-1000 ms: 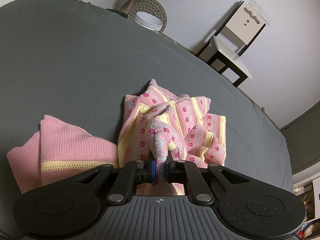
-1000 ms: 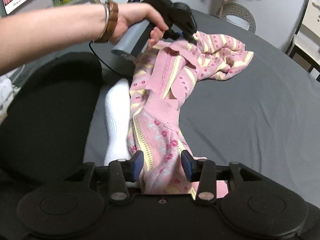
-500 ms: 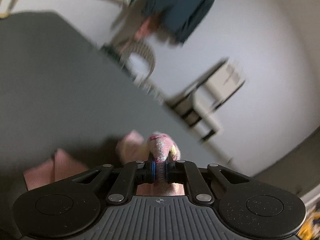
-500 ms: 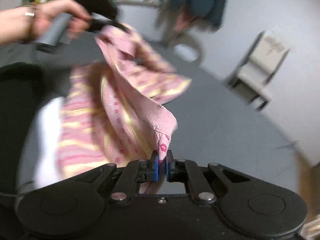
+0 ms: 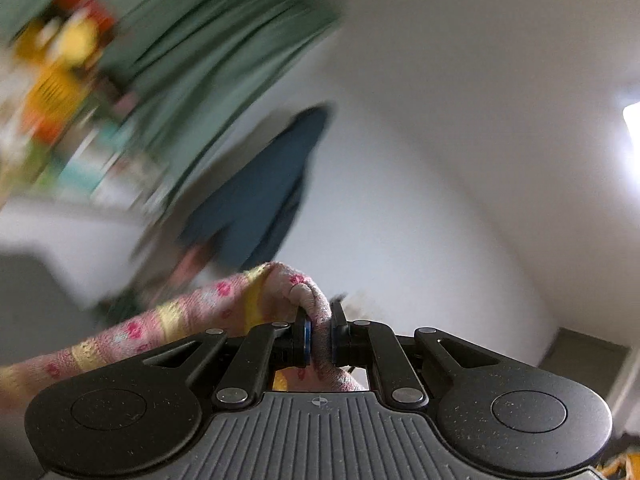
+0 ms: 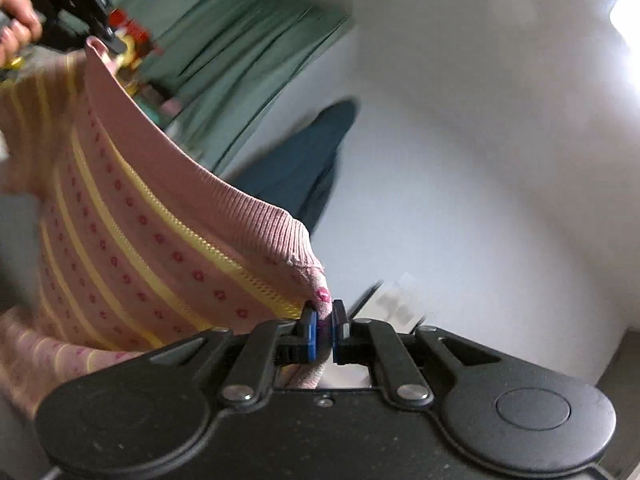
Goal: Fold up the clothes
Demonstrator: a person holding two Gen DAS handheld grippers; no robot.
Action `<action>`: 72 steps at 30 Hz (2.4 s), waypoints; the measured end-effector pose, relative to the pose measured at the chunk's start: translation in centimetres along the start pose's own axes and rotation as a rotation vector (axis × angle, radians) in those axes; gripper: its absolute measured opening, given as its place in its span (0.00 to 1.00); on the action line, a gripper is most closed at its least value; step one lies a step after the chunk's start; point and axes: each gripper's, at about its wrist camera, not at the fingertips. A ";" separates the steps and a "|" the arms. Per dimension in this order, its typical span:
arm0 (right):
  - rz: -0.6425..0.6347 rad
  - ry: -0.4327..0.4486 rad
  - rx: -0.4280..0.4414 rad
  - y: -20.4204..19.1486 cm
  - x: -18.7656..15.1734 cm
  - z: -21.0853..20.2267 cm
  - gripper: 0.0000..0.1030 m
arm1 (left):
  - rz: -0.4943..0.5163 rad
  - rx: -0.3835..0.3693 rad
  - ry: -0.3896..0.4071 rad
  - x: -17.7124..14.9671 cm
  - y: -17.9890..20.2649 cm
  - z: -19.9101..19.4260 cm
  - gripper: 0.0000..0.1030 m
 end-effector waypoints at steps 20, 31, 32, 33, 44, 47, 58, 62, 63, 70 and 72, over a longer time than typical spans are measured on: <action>-0.079 0.376 -0.407 18.0 10.6 3.6 0.07 | 0.105 -0.507 0.267 13.8 18.0 4.7 0.08; -0.111 0.024 -0.193 16.2 0.8 19.2 0.07 | 0.152 -0.170 -0.067 5.7 11.6 18.1 0.08; -0.116 0.008 -0.199 16.2 0.3 20.4 0.07 | 0.171 -0.146 -0.099 4.7 11.3 19.7 0.08; -0.125 0.007 -0.217 16.4 0.1 21.0 0.07 | 0.191 -0.123 -0.113 4.2 11.5 20.9 0.08; -0.215 0.064 -0.228 13.5 -2.8 18.4 0.07 | 0.272 -0.091 -0.102 3.9 9.8 19.5 0.08; -0.238 0.026 -0.101 8.3 -6.1 13.4 0.07 | 0.282 -0.058 -0.202 0.4 5.2 16.1 0.08; -0.062 -0.572 0.665 -11.9 -22.8 0.8 0.07 | 0.267 0.426 -0.793 -19.0 -10.9 2.3 0.08; -0.043 -0.649 0.771 -14.1 -22.9 2.1 0.08 | 0.228 0.481 -0.853 -20.4 -11.3 -0.4 0.08; -0.049 -0.665 0.795 -13.9 -23.0 2.2 0.08 | 0.220 0.486 -0.854 -20.7 -11.3 -1.0 0.08; 0.206 -0.820 0.871 -9.8 -25.2 2.4 0.25 | 0.181 0.525 -0.870 -22.5 -12.7 -0.9 0.08; 0.406 -0.864 0.767 -6.5 -26.8 3.6 0.30 | 0.152 0.539 -0.863 -22.8 -13.3 -1.2 0.08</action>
Point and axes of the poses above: each gripper's, at about its wrist camera, not at the fingertips, and z roughly the way its jaws point, y to its right, x to its top, and after that the axes turned 10 degrees about y, right-handed
